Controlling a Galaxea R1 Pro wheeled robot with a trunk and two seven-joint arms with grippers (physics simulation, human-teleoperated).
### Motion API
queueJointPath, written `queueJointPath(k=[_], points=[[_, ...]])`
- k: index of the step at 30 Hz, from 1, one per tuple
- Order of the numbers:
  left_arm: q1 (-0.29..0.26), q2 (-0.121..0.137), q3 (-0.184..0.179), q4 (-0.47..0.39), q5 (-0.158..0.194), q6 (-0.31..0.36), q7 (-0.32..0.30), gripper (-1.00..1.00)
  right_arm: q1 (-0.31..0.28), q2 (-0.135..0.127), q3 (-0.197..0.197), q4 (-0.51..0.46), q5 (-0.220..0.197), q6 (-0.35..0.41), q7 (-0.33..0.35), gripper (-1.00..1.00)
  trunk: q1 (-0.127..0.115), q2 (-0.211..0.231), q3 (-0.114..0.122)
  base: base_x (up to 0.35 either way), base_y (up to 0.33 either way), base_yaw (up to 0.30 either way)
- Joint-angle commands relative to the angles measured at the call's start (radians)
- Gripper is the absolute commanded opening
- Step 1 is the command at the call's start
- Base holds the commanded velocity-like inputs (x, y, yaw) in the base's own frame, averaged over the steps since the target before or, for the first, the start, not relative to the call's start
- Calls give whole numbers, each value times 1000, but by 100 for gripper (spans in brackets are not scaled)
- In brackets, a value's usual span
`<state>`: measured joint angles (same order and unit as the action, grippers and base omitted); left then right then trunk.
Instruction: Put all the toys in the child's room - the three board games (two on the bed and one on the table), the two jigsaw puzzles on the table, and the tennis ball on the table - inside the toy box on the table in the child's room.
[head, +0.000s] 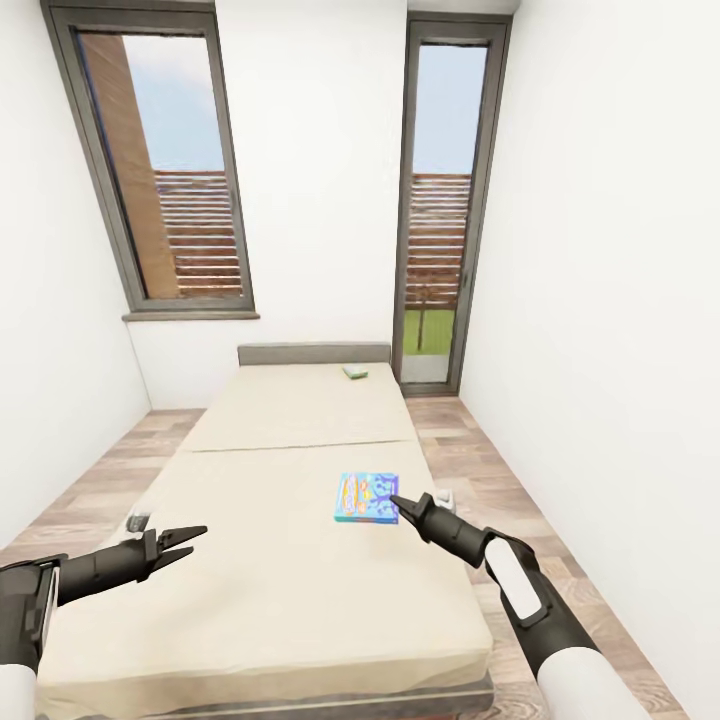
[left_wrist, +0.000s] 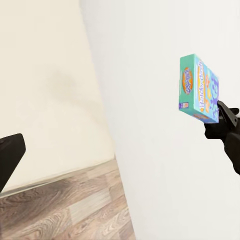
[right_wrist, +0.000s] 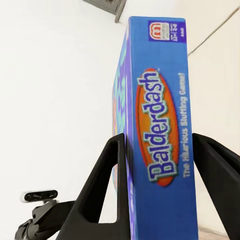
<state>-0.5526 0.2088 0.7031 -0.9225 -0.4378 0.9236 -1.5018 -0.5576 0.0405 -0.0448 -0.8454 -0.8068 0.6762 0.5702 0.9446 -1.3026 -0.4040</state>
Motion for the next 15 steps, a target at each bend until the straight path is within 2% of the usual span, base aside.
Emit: queueJointPath(k=[1, 4, 10, 15], points=[[-1, 0, 2, -1, -11, 11, -9, 100, -1, 1, -3, 0, 2, 6, 1, -100, -4, 7, 2, 0, 0, 0], [-1, 0, 2, -1, -11, 12, -8, 100, -1, -2, -3, 2, 5, 8, -14, -100, -15, 28, 11, 0, 0, 0], [-1, 1, 2, 0, -12, 13, -8, 100, -2, -24, -3, -4, 6, 16, -131, -100, -38, 70, 30, 0, 0, 0], [-1, 2, 2, 0, -14, 15, -4, 100, -2, -30, -2, -4, 5, 19, -151, -100, -58, 105, 46, 0, 0, 0]])
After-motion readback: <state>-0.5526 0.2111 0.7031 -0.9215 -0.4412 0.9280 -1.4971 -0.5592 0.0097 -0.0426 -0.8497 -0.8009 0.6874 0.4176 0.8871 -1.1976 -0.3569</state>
